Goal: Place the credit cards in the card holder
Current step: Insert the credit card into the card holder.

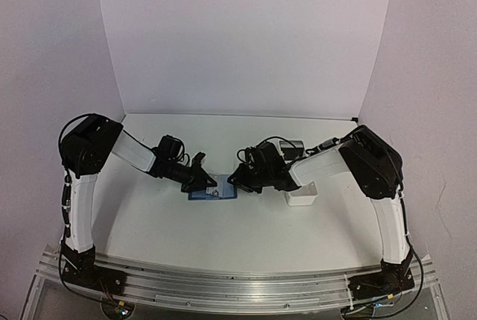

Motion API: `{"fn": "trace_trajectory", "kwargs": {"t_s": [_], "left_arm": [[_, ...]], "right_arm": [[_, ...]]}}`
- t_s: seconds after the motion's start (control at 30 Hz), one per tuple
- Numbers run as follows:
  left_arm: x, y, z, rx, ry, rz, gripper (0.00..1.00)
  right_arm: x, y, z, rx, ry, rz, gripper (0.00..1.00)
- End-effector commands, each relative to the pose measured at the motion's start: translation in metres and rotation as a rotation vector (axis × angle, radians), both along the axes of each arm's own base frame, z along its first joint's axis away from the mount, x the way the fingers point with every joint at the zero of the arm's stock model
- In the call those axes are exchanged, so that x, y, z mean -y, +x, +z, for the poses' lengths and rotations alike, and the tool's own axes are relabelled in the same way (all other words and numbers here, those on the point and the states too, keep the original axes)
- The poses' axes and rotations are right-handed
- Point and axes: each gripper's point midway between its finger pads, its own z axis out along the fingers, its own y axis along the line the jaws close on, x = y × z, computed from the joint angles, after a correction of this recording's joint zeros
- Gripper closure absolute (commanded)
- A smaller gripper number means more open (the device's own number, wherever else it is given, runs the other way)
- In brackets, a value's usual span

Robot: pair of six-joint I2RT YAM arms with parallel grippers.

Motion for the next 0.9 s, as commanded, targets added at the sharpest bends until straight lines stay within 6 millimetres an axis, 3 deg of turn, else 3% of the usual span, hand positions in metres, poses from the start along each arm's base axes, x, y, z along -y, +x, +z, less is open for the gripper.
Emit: {"fn": "trace_trajectory", "kwargs": {"t_s": [0.0, 0.1, 0.2, 0.33, 0.43, 0.57, 0.7, 0.87], "left_arm": [[-0.013, -0.010, -0.029, -0.076, 0.249, 0.030, 0.73], [-0.019, -0.002, -0.013, -0.047, 0.308, 0.051, 0.55], [-0.022, 0.004, -0.005, -0.050, 0.358, 0.062, 0.47], [-0.030, -0.003, -0.010, -0.082, 0.457, 0.042, 0.34], [-0.036, -0.005, -0.011, -0.091, 0.500, 0.039, 0.27], [-0.036, -0.002, -0.005, -0.075, 0.510, 0.036, 0.25], [-0.034, -0.001, 0.003, -0.053, 0.525, 0.017, 0.08], [-0.029, 0.009, 0.016, 0.002, 0.513, 0.011, 0.04]], "right_arm": [[0.007, -0.031, -0.042, -0.119, -0.080, 0.045, 0.78], [0.007, -0.030, -0.040, -0.113, -0.081, 0.040, 0.79], [0.005, -0.028, -0.038, -0.105, -0.078, 0.042, 0.78], [0.003, -0.026, -0.034, -0.095, -0.073, 0.047, 0.78], [0.003, -0.026, -0.032, -0.090, -0.072, 0.049, 0.78], [0.004, -0.027, -0.032, -0.089, -0.074, 0.052, 0.78], [0.003, -0.027, -0.033, -0.088, -0.074, 0.054, 0.78], [0.000, -0.024, -0.031, -0.084, -0.068, 0.060, 0.78]]}}
